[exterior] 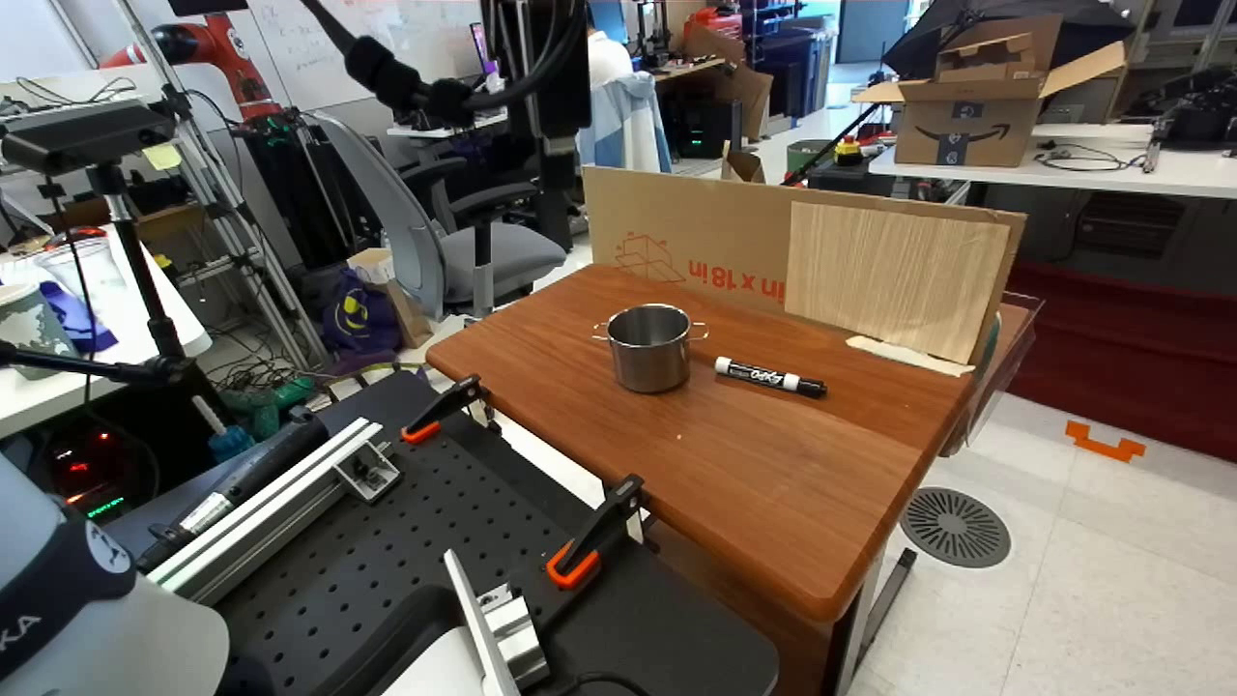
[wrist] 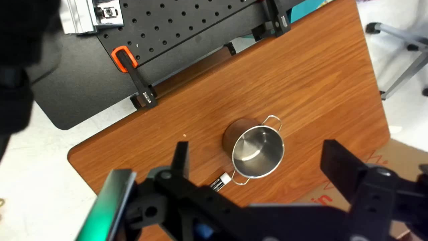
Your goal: Put the marker in the silver pot
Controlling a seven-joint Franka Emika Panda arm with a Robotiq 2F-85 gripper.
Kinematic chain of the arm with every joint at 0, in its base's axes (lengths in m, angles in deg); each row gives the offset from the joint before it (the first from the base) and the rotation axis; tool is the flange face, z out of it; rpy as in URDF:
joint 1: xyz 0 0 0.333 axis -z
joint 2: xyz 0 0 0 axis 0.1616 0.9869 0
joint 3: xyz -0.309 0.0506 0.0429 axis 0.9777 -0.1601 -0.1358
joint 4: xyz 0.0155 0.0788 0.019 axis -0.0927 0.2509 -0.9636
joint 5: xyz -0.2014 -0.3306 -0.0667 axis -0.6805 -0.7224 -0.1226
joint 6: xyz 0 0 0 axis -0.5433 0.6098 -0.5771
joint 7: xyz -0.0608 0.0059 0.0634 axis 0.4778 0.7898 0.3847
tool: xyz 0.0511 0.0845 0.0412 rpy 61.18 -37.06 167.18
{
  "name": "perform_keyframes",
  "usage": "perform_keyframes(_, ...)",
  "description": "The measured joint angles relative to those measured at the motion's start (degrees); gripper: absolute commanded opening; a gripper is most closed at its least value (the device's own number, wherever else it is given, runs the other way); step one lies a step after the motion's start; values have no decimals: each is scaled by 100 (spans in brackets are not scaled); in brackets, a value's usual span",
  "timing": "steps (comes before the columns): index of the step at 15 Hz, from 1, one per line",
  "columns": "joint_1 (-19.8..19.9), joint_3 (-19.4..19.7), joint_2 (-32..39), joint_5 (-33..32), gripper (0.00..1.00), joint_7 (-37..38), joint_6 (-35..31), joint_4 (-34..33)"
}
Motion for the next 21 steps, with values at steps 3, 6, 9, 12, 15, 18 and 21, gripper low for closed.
perform_keyframes(3,212,13,185,215,100,498,-509,121)
perform_keyframes(6,414,107,516,482,100,846,-864,105)
perform_keyframes(9,565,256,954,797,100,1117,-1186,-41)
perform_keyframes(12,634,314,1486,995,100,1420,-1463,-323)
perform_keyframes(15,638,316,2117,1106,100,1722,-1606,-687)
perform_keyframes(18,631,301,2772,1121,100,2037,-1620,-1120)
perform_keyframes(21,598,282,3416,1121,100,2383,-1668,-1604)
